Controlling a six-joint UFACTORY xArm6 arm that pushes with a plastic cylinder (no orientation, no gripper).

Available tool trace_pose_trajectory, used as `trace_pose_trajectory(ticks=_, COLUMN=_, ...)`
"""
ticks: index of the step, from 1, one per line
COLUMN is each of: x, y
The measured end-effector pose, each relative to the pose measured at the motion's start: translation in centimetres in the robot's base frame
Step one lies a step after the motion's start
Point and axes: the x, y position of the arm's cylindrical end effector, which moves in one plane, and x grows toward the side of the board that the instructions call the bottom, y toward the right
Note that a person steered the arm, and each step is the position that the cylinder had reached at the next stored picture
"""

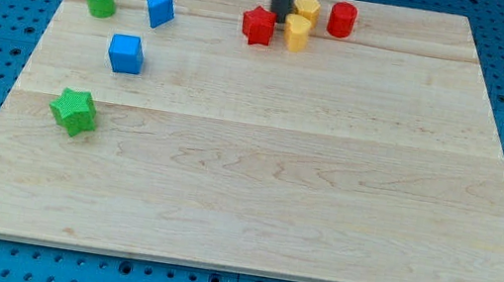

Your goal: Move the red circle right to the red star

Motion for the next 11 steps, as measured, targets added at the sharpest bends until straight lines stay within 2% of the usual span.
trace_pose_trajectory(ticks=1, x=3.1, y=5.0)
trace_pose_trajectory(ticks=2, x=1.7, y=7.0)
trace_pose_trajectory(ticks=3, x=-2.0, y=12.0)
trace_pose_trajectory(ticks=4, x=-5.7, y=11.9)
trace_pose_trajectory(ticks=5, x=-4.2, y=7.5)
trace_pose_trajectory(ticks=7, x=2.2, y=3.4)
trace_pose_trajectory(ticks=8, x=1.5, y=2.6)
trace_pose_trajectory(ticks=9, x=-1.1, y=5.6)
trace_pose_trajectory(ticks=10, x=-4.9, y=4.8)
trace_pose_trajectory(ticks=11, x=-5.2, y=1.5)
